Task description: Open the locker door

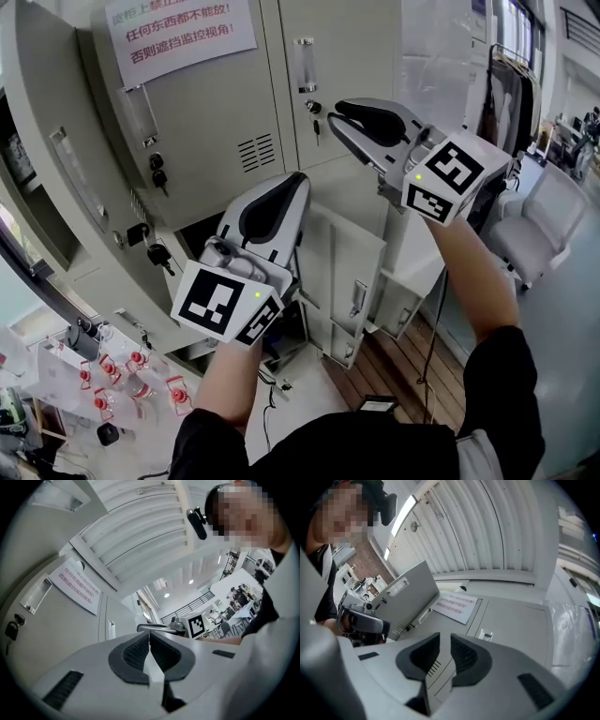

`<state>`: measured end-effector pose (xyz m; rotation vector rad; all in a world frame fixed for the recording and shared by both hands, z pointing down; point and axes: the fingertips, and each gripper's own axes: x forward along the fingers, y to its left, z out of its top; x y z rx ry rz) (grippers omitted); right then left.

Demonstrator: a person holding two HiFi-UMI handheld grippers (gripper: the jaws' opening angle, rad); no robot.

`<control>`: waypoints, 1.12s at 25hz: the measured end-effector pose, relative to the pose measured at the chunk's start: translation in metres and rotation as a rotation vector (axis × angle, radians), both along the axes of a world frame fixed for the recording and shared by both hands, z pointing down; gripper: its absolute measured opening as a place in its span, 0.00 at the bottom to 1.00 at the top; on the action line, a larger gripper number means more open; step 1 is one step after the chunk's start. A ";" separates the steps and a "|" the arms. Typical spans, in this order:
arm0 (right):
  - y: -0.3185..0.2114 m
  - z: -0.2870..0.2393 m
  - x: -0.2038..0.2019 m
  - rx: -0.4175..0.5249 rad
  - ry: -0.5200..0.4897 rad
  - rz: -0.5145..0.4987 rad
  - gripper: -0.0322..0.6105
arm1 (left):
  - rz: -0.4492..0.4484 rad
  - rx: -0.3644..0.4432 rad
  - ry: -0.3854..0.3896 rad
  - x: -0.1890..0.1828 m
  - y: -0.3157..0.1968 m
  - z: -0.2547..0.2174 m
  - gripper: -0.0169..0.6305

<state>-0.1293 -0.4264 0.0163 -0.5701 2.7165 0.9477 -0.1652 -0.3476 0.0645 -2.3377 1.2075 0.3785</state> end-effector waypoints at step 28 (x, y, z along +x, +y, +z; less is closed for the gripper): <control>-0.140 -0.045 -0.055 -0.306 0.048 0.048 0.27 | -0.090 0.019 -0.050 0.006 -0.051 -0.026 0.05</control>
